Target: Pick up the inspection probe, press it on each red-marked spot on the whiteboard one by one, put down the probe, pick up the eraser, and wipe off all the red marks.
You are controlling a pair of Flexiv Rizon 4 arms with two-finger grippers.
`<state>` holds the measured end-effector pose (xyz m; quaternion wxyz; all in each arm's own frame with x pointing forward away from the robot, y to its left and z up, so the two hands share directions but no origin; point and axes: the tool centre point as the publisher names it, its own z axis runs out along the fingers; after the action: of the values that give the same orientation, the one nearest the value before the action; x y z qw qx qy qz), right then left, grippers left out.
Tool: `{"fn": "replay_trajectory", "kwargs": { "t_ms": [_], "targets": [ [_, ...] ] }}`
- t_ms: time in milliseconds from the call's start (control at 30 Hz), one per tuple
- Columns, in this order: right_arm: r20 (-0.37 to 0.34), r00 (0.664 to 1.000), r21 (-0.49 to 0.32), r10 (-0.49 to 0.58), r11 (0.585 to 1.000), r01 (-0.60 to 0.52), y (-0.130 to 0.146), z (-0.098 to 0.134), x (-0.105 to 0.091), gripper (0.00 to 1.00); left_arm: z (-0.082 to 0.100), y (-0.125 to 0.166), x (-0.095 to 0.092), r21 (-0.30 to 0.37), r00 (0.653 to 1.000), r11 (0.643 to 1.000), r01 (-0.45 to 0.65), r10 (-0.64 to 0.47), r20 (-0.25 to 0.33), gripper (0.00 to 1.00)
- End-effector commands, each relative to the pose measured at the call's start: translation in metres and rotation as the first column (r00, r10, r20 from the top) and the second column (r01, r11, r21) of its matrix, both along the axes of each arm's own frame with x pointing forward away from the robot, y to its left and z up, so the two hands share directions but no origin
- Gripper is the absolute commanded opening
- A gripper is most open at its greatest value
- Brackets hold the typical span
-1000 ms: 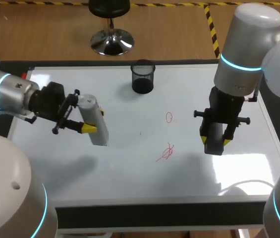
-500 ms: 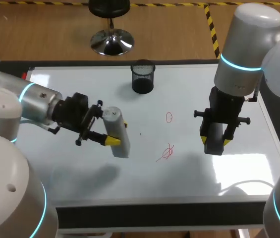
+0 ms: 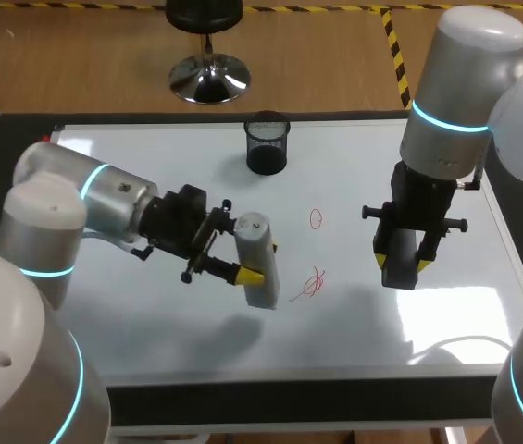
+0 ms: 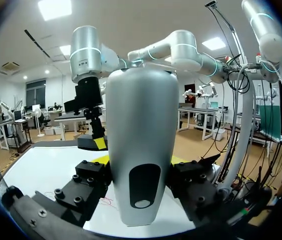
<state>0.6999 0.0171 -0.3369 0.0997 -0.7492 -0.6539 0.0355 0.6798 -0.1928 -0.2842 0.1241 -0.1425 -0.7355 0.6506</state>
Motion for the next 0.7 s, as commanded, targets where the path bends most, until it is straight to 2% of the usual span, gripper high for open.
{"fn": "replay_trajectory", "kwargs": {
  "t_ms": [33,500,700],
  "targets": [
    [0.002,1.000,0.003,0.001,1.000,-0.001,-0.001,0.000,-0.001,0.00,-0.008,-0.019,0.004,-0.010,1.000,1.000,0.012,-0.012,-0.008,0.00],
    [0.002,1.000,0.003,0.001,1.000,-0.001,-0.001,0.000,-0.001,0.00,-0.034,-0.049,0.018,0.011,0.999,1.000,0.007,-0.006,-0.038,0.00],
    [0.002,1.000,0.003,0.001,1.000,-0.001,-0.001,0.000,-0.001,0.00,-0.038,-0.060,0.022,0.014,0.999,1.000,0.004,-0.003,-0.047,0.00]
  ]
}}
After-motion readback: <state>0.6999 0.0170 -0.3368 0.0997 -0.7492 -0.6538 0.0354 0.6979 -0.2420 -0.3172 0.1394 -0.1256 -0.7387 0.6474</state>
